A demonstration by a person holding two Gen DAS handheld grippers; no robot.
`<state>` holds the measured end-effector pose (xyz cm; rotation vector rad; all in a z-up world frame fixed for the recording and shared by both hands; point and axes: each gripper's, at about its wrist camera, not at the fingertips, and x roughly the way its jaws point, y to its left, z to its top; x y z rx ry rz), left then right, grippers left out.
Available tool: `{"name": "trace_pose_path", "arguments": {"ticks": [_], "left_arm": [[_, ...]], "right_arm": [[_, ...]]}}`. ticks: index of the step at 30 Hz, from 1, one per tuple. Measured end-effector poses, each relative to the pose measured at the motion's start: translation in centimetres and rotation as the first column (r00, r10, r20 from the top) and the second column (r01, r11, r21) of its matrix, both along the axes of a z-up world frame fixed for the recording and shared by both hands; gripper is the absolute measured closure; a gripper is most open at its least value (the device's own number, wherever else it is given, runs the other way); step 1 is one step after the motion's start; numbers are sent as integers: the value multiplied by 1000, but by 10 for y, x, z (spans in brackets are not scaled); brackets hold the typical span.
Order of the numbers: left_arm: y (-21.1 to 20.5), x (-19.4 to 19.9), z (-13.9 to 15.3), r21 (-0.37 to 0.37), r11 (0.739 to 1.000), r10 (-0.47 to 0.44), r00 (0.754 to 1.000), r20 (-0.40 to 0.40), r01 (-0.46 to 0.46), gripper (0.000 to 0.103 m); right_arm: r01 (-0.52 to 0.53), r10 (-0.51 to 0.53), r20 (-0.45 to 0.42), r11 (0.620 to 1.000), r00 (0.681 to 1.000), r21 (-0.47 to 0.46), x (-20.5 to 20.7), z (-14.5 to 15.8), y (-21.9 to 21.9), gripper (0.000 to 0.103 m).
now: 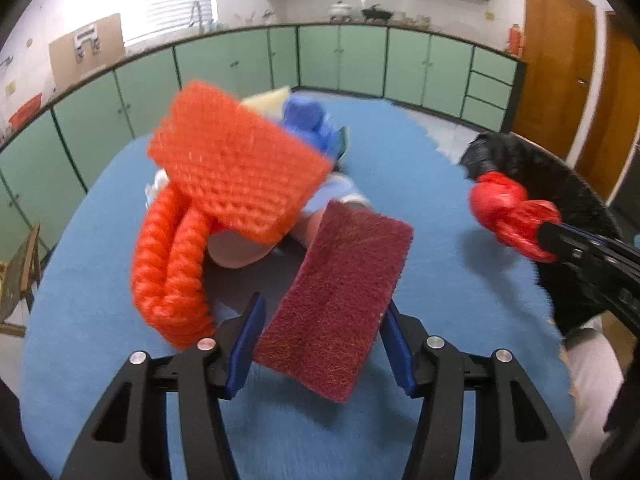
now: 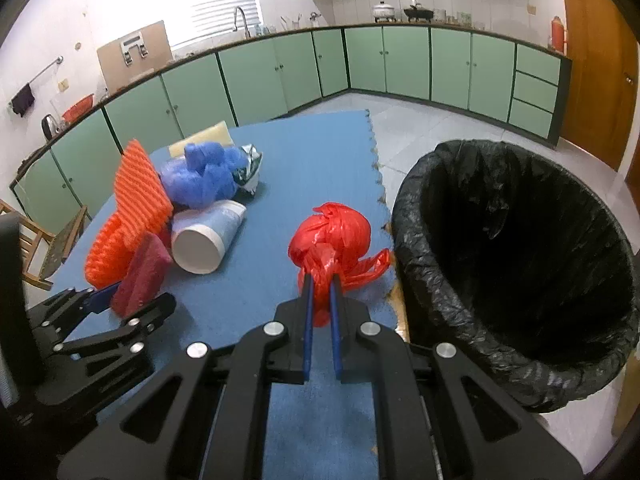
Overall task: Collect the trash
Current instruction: 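Carry the red bag and maroon pad over the bin and open both grippers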
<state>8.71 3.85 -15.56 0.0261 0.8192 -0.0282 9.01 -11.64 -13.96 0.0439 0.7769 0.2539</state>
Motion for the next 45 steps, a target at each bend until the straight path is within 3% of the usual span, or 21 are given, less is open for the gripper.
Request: {"name": "trace_pose_path", "arguments": {"ticks": [10, 19, 25, 34, 37, 43, 45], "left_arm": [[-10, -4, 47, -69, 997, -37, 996, 77, 43, 47], [-80, 32, 69, -110, 980, -150, 981, 122, 163, 47], [-140, 64, 77, -124, 960, -232, 962, 146, 251, 47], [-217, 111, 61, -122, 941, -305, 946, 111, 317, 47], [-239, 128, 50, -134, 927, -345, 937, 65, 350, 44], [-246, 136, 49, -165, 918, -358, 933, 48, 361, 24], [-240, 135, 51, -176, 922, -340, 939, 54, 344, 21]], "right_arm": [[50, -54, 90, 998, 994, 41, -15, 39, -37, 97], [176, -179, 154, 984, 972, 37, -13, 62, -100, 97], [276, -277, 143, 961, 950, 27, -6, 55, -152, 97], [379, -378, 96, 925, 921, 6, 10, 23, -216, 97], [409, -408, 74, 913, 910, 10, 15, 12, -229, 90], [443, -442, 81, 896, 893, 0, 10, 4, -241, 53], [455, -453, 90, 890, 887, -12, 8, 3, -240, 41]]}}
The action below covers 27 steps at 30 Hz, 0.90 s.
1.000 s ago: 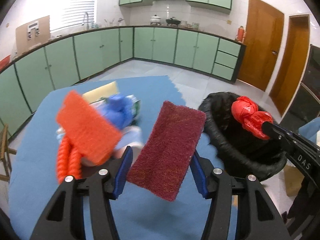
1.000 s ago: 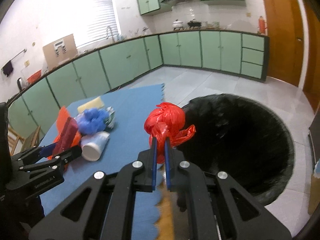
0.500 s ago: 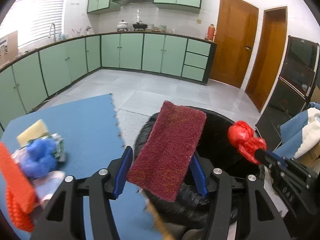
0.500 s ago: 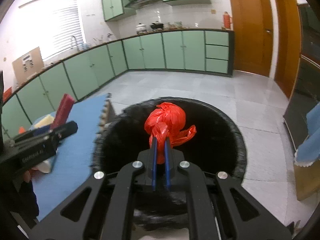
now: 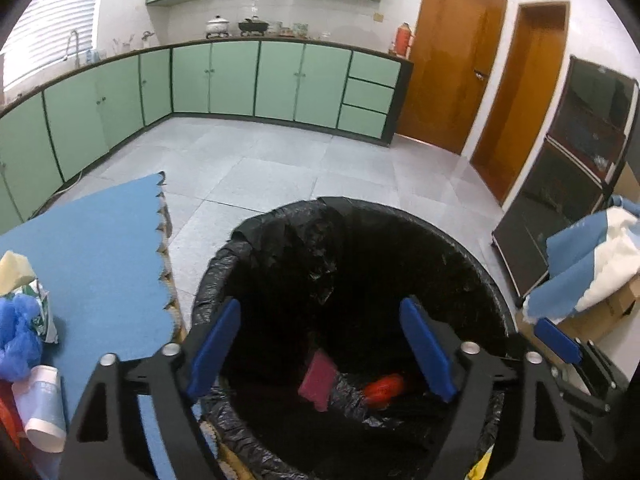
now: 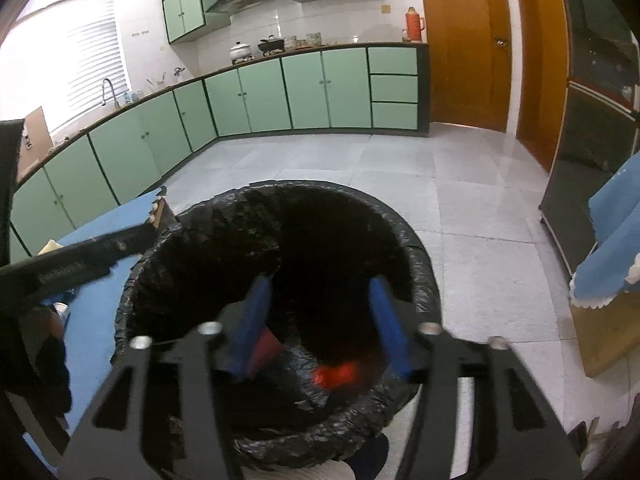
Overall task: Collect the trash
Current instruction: 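Carry the red bag and maroon pad over the bin and open both grippers, then grasp an orange foam net with the left gripper while the right gripper grasps another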
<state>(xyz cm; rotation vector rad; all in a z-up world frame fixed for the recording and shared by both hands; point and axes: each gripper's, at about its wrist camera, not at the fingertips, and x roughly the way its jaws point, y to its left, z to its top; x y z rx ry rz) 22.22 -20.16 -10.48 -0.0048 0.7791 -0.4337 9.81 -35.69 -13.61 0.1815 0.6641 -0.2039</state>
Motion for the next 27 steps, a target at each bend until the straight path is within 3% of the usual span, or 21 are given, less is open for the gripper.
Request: {"name": "trace_pose_path", "arguments": {"ticks": [5, 10, 15, 22, 27], "left_arm": [[29, -6, 14, -13, 999, 44, 999, 29, -43, 21], [68, -26, 36, 11, 995, 93, 989, 112, -95, 21], [131, -61, 54, 48, 979, 183, 960, 212, -198, 21], [228, -104, 54, 97, 910, 363, 887, 285, -403, 21], [276, -124, 38, 126, 864, 442, 854, 274, -487, 21]], "right_arm": [[17, -17, 22, 1000, 1000, 5, -8, 7, 8, 17], [-31, 31, 56, 999, 998, 11, -13, 20, 38, 14], [-99, 96, 90, 995, 991, 23, -10, 30, 74, 14], [-229, 226, 119, 973, 967, 15, -2, 30, 151, 14], [-337, 334, 126, 941, 934, 5, 4, 28, 210, 15]]}}
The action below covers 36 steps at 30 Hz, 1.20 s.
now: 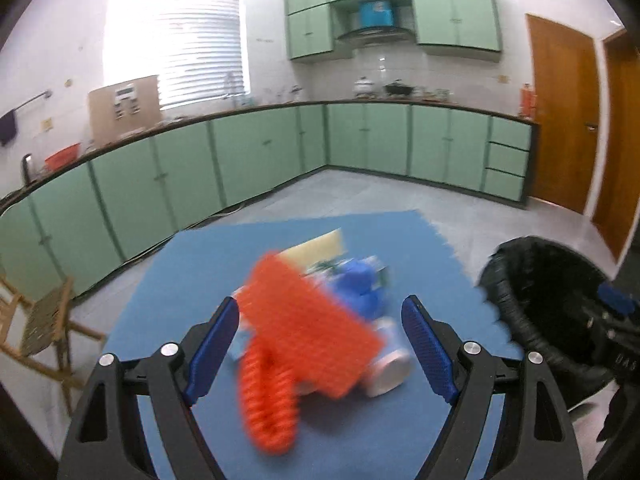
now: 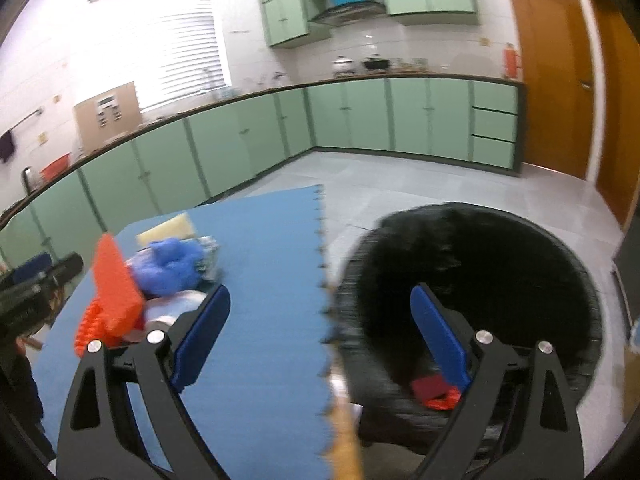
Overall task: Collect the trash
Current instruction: 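Grasp an orange foam net with the left gripper while the right gripper grasps another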
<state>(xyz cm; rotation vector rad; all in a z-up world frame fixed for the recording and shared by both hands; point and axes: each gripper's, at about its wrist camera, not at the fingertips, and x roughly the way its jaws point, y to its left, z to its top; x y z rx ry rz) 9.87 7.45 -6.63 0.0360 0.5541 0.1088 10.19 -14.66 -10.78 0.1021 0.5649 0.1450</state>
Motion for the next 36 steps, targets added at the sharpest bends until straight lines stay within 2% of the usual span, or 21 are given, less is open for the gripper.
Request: {"name": "trace_pose_path", "arguments": {"ticks": [6, 15, 18, 20, 24, 26, 36], "left_arm": [[29, -12, -31, -23, 998, 54, 996, -69, -56, 21], [31, -10, -78, -8, 998, 68, 987, -144, -70, 22], [32, -8, -84, -10, 997, 73, 985, -155, -75, 31], [32, -7, -85, -8, 997, 70, 985, -155, -72, 44], [33, -9, -84, -7, 998, 55, 988, -146, -56, 61], [37, -10, -82, -24, 999, 44, 989, -144, -48, 73], [69, -30, -54, -57, 993, 103, 992, -70, -107, 77]], "right_arm": [[-83, 83, -12, 996, 996, -11, 8, -6, 46, 22], [-129, 129, -81, 992, 988, 5, 15, -32, 77, 33], [-146, 146, -93, 989, 985, 8, 14, -38, 83, 33], [-164, 165, -92, 986, 982, 14, 13, -37, 88, 33], [-217, 218, -67, 976, 974, 29, 12, -27, 98, 33], [-242, 243, -56, 970, 968, 31, 13, -23, 107, 33], [-340, 341, -65, 940, 938, 27, 30, -21, 152, 33]]}}
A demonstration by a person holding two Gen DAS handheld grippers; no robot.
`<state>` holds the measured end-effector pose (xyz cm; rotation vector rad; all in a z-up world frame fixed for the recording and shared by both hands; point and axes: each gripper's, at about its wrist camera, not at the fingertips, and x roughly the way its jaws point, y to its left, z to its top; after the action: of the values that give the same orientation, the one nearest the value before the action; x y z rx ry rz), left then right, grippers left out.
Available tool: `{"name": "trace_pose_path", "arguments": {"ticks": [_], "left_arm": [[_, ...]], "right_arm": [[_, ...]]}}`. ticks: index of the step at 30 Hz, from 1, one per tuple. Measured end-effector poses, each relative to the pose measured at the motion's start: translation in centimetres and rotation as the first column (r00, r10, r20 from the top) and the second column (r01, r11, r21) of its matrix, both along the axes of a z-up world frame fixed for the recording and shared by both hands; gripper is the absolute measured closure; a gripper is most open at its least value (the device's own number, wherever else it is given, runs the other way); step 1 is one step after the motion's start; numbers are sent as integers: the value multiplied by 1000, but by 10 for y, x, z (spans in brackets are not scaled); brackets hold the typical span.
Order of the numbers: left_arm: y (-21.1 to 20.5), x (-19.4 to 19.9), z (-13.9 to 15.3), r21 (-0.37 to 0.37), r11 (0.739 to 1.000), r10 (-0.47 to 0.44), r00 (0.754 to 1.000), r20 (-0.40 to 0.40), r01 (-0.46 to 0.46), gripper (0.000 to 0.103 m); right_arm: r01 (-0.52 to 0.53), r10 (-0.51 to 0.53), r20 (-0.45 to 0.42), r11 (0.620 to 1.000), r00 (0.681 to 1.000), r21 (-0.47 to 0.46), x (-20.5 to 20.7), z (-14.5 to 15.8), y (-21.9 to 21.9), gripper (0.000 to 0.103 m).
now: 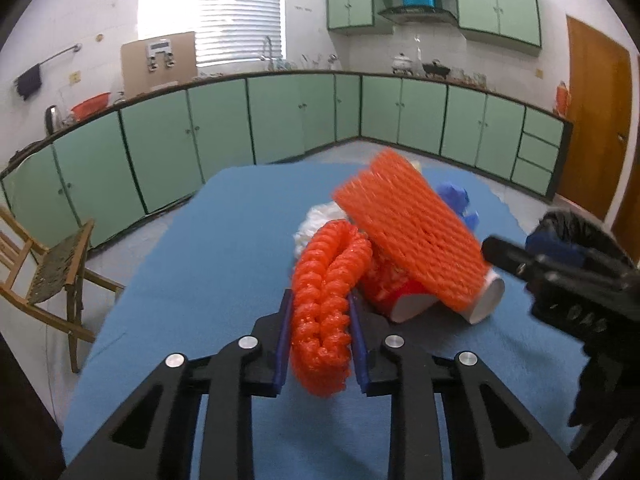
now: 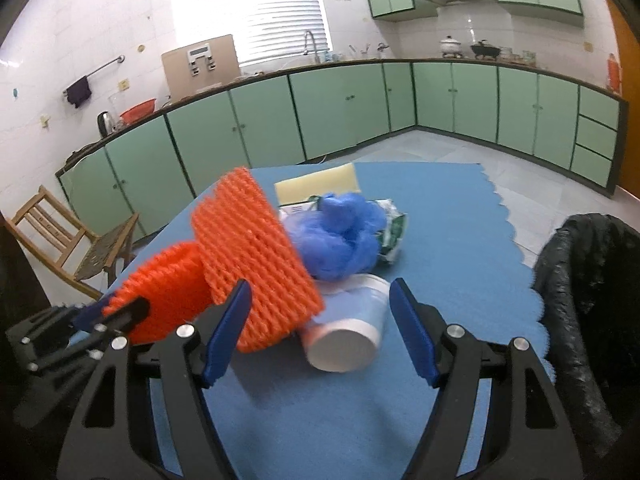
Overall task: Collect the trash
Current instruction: 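Grasp an orange foam net with the left gripper while the right gripper grasps another, then carry both orange foam nets over the bin and open both grippers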
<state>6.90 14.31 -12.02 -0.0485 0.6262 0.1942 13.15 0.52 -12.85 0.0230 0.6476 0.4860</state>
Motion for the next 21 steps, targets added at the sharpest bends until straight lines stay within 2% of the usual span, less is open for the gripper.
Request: {"name": "trace_pose_path", "arguments": {"ticks": [4, 9, 12, 14, 17, 21], "left_arm": [[9, -5, 9, 4, 999, 34, 999, 28, -34, 77], [15, -4, 7, -12, 999, 50, 998, 27, -50, 77], [14, -5, 10, -16, 999, 52, 998, 42, -51, 77], [14, -5, 11, -21, 998, 54, 998, 45, -53, 77], [17, -6, 11, -30, 998, 59, 997, 44, -58, 77], [15, -8, 13, -28, 998, 59, 997, 51, -57, 77]], "right_arm": [[-20, 20, -22, 1000, 1000, -11, 4, -6, 13, 33], [-45, 44, -45, 998, 998, -38, 5, -13, 27, 36], [-71, 68, -52, 996, 996, -47, 5, -14, 33, 48], [-102, 99, -65, 994, 993, -44, 6, -13, 37, 70], [-158, 155, -76, 987, 985, -35, 2, -9, 44, 91], [-183, 181, -70, 983, 981, -21, -6, 0, 44, 93]]}}
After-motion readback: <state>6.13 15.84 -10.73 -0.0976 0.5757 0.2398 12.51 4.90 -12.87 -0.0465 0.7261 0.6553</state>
